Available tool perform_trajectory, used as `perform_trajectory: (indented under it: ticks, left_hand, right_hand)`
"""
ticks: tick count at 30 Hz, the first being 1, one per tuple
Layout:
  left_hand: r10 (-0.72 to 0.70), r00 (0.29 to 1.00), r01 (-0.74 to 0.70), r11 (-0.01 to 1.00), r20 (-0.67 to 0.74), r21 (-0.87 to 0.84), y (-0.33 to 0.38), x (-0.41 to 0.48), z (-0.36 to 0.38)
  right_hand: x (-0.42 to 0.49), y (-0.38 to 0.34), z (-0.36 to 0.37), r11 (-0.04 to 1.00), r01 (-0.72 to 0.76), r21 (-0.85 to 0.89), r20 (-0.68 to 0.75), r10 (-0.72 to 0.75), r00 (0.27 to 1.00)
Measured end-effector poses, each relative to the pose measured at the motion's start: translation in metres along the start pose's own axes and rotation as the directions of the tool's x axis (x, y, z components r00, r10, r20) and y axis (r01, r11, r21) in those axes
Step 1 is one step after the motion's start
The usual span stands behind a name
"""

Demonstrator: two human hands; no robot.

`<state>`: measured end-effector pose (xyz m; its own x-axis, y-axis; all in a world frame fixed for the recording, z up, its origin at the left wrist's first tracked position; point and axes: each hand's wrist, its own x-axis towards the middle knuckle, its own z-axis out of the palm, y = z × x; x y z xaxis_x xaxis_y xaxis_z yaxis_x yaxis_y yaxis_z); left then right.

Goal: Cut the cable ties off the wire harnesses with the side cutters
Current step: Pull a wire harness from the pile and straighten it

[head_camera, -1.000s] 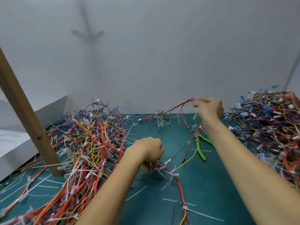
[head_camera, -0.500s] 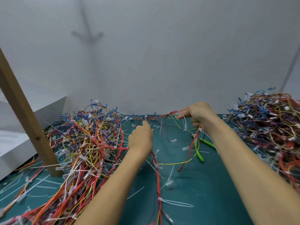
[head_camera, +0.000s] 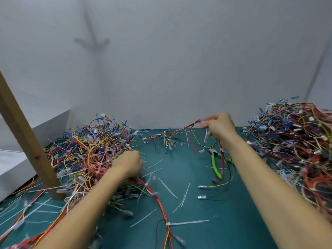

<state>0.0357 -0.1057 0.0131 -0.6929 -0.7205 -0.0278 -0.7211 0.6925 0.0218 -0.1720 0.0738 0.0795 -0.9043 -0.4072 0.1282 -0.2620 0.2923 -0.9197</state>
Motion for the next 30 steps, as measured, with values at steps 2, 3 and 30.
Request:
perform_trajectory:
  ticks: [2,3,30]
  left_hand:
    - [0.025,0.996,-0.022,0.999,0.087,-0.033,-0.008,-0.003,-0.008]
    - [0.040,0.992,-0.031,0.996,0.117,-0.081,-0.008,-0.004,-0.012]
    - [-0.562,0.654,-0.580,0.059,-0.507,-0.813,0.062,0.001,0.033]
  right_hand:
    - [-0.004,0.002,0.006,0.998,-0.006,-0.055,0.027,0.008,1.000]
    - [-0.006,0.003,0.009,0.997,-0.005,-0.072,0.035,0.008,0.999]
    - [-0.022,0.029,0.019,0.979,0.079,-0.187,-0.059,-0.092,0.994]
